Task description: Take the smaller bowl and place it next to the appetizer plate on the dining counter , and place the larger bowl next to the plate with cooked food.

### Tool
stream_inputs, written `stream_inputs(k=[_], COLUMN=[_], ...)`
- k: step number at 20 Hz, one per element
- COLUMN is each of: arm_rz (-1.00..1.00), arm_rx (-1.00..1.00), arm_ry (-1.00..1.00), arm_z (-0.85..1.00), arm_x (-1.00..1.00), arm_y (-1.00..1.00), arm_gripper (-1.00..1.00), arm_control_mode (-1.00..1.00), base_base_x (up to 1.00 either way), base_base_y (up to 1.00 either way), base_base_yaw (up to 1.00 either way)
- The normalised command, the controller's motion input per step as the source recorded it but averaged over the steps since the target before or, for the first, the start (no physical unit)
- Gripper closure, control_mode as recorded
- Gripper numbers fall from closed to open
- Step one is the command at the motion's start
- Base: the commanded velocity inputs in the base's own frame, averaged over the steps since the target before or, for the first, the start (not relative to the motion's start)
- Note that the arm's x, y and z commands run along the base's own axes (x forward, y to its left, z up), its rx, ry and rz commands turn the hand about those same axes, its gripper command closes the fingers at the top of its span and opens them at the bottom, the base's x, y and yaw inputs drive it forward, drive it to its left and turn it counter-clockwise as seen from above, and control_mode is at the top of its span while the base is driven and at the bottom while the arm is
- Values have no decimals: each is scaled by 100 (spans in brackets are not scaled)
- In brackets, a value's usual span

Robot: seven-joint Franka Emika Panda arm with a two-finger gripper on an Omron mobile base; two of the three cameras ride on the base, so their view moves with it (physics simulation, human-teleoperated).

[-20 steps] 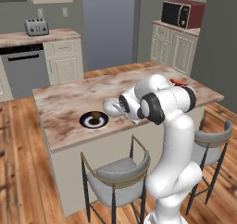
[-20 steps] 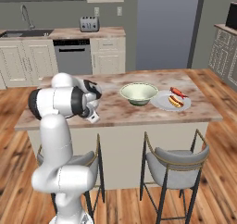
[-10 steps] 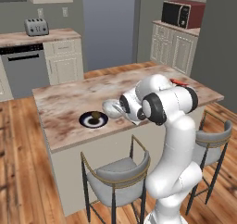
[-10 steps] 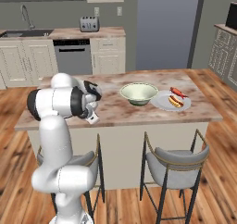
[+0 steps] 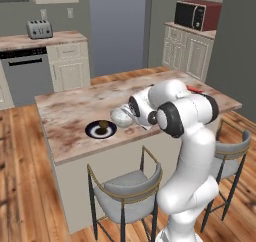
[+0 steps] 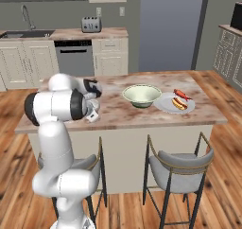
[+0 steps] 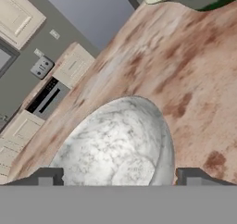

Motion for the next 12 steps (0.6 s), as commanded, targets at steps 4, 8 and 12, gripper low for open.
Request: stream_inputs(k=[4, 8, 12], arm_rz=[0, 0, 4], arm_rx=[0, 0, 0], arm_ry=[1, 0, 0], arm_z=[66, 96, 100], arm_x=[-21, -91, -100], arm_y=[-2, -19, -25], arm_gripper=[-100, -100, -100], arm_control_mode=[-100, -100, -100], base_base_x=[0, 0, 0], base_base_y=[0, 0, 0], base_base_yaw=[0, 0, 0])
